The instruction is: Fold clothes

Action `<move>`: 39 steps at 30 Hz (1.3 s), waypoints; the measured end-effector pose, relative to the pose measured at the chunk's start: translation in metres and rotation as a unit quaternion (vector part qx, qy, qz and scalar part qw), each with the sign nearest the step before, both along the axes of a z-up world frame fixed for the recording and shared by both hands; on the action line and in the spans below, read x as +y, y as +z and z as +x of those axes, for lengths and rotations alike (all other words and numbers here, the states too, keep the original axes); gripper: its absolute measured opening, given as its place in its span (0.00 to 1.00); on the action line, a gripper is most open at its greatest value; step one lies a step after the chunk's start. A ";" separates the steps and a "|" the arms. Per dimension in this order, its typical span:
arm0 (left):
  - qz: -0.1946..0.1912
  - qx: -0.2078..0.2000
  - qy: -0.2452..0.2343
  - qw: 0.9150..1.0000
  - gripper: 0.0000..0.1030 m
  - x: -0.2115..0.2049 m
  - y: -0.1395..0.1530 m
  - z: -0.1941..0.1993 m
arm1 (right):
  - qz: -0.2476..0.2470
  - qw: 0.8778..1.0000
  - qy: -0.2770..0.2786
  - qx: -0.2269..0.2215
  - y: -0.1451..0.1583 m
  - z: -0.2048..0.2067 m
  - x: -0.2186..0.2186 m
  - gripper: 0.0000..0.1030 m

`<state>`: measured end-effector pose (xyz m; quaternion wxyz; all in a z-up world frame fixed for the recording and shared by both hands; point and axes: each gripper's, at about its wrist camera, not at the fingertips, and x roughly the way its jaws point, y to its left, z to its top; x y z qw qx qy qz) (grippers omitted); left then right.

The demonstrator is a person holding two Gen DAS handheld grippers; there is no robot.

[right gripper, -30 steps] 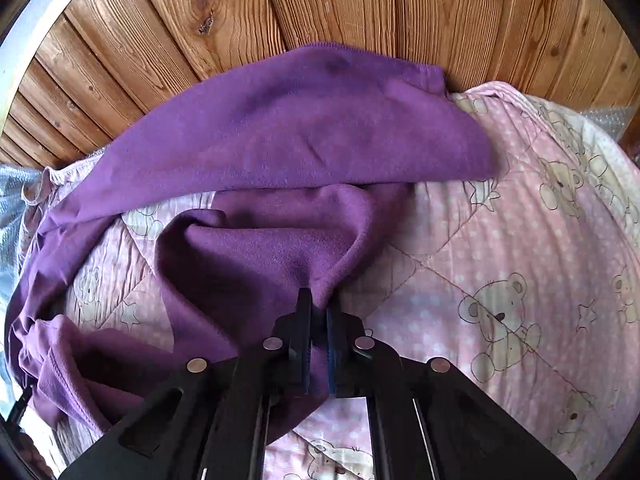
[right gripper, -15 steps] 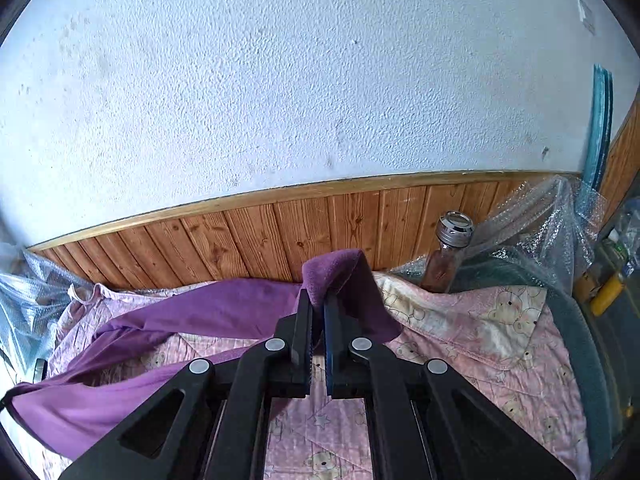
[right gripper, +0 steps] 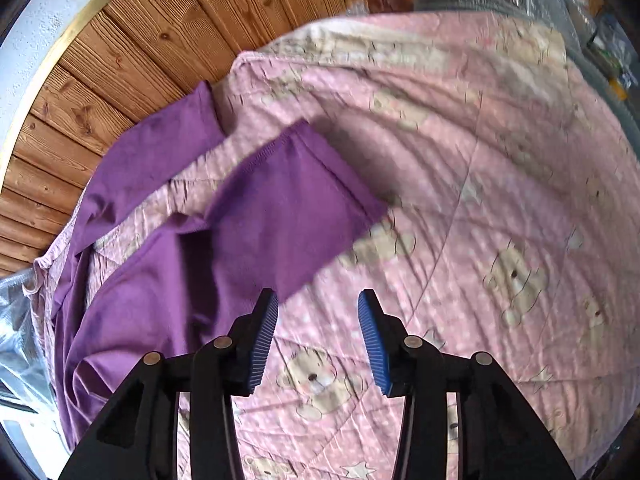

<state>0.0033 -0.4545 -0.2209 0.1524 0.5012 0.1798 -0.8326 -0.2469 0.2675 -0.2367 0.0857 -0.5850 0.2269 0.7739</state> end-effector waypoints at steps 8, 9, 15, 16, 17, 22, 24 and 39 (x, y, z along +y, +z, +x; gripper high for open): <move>0.048 0.009 0.070 0.996 0.14 -0.005 -0.008 0.002 | 0.029 0.998 -0.022 0.048 -0.038 -0.036 0.009 0.46; 0.044 0.006 0.075 0.996 0.14 -0.007 -0.010 -0.002 | 0.030 0.998 -0.001 0.050 -0.036 -0.043 0.004 0.13; -0.004 0.028 0.116 0.993 0.08 -0.033 0.024 -0.017 | 0.079 0.989 0.023 0.120 0.070 -0.018 0.014 0.01; -0.011 0.035 0.124 0.992 0.06 -0.041 0.035 -0.017 | 0.086 0.989 0.025 0.114 0.087 -0.007 0.019 0.01; -0.010 0.041 0.129 0.991 0.06 -0.050 0.043 -0.017 | 0.104 0.989 0.033 0.102 0.100 0.003 0.024 0.02; 0.051 0.014 0.091 0.994 0.07 -0.068 0.031 -0.020 | 0.188 0.981 0.030 -0.018 0.069 0.034 0.068 0.06; 0.083 0.005 0.090 0.992 0.08 -0.060 0.018 -0.013 | 0.197 0.979 -0.008 -0.056 0.047 0.052 0.091 0.14; 0.173 0.081 0.147 0.970 0.46 0.002 -0.019 -0.032 | 0.168 0.965 0.194 0.051 0.068 0.135 -0.167 0.38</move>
